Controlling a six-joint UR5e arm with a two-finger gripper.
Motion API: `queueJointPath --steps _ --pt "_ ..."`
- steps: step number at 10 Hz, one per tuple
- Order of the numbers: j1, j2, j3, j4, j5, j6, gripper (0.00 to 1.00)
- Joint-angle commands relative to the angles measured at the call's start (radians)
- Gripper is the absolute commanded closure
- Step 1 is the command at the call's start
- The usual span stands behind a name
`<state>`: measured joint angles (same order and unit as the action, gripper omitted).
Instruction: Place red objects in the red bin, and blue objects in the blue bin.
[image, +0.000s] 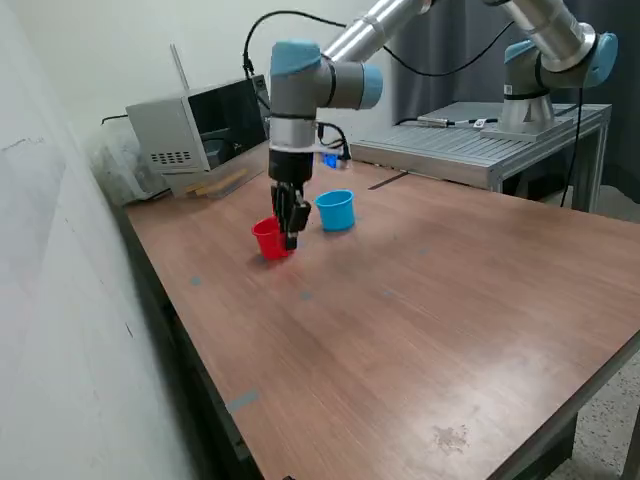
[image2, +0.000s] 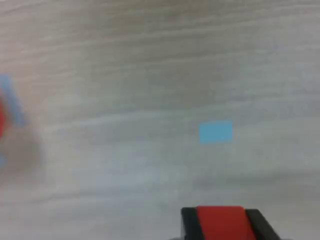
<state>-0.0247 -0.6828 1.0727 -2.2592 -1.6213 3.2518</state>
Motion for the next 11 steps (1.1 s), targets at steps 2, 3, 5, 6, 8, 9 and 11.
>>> queueJointPath --steps 2,3,5,6,8,9,11 --pt "-0.108 -0.116 0.079 0.038 0.0 -0.056 1.0" --pt "-0.168 -0.116 0.087 0.046 0.001 -0.056 1.0" --pt "-0.213 -0.112 0.096 0.043 0.003 -0.058 1.0" --pt "-0.216 -0.1 0.104 0.041 0.003 -0.061 1.0" --pt "-0.216 -0.052 0.112 0.038 0.001 -0.061 1.0" --pt "-0.216 -0.032 0.109 0.035 0.001 -0.061 1.0" --pt "-0.216 -0.02 0.105 0.033 0.0 -0.063 1.0"
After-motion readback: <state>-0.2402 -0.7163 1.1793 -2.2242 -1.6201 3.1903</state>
